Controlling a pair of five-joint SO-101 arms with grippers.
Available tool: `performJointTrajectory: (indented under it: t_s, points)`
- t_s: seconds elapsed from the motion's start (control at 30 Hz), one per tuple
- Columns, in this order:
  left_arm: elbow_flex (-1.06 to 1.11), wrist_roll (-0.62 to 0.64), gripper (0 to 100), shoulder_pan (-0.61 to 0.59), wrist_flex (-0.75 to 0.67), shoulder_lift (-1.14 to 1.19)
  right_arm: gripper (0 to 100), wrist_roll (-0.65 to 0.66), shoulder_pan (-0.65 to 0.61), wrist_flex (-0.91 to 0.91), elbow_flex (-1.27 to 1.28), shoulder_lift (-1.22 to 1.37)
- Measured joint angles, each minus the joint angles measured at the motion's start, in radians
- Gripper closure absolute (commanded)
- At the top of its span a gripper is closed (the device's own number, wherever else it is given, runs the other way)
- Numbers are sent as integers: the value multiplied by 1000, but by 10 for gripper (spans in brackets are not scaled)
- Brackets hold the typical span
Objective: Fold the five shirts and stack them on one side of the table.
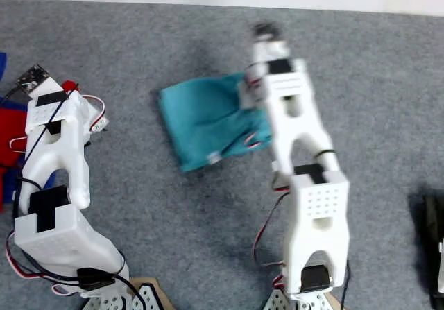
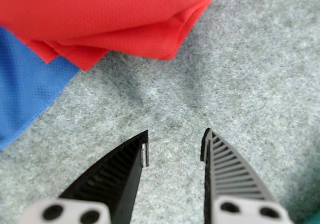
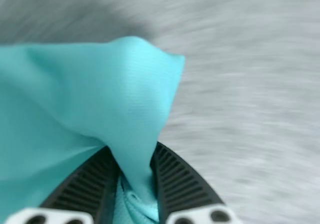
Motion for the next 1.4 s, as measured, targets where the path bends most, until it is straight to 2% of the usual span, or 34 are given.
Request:
performJointTrajectory:
  t_s: [0.4, 0.7, 1.0, 1.4]
  points:
    - [3, 0, 814, 6, 0, 0, 991, 26, 508, 451, -562, 0]
    - [21, 0, 814, 21, 0, 0, 991, 101, 887, 482, -658, -2]
    - [21, 0, 814, 25, 0, 0, 991, 143, 1086, 482, -658, -3]
    - [21, 0, 814, 32, 0, 0, 991, 239, 1324, 483, -658, -175]
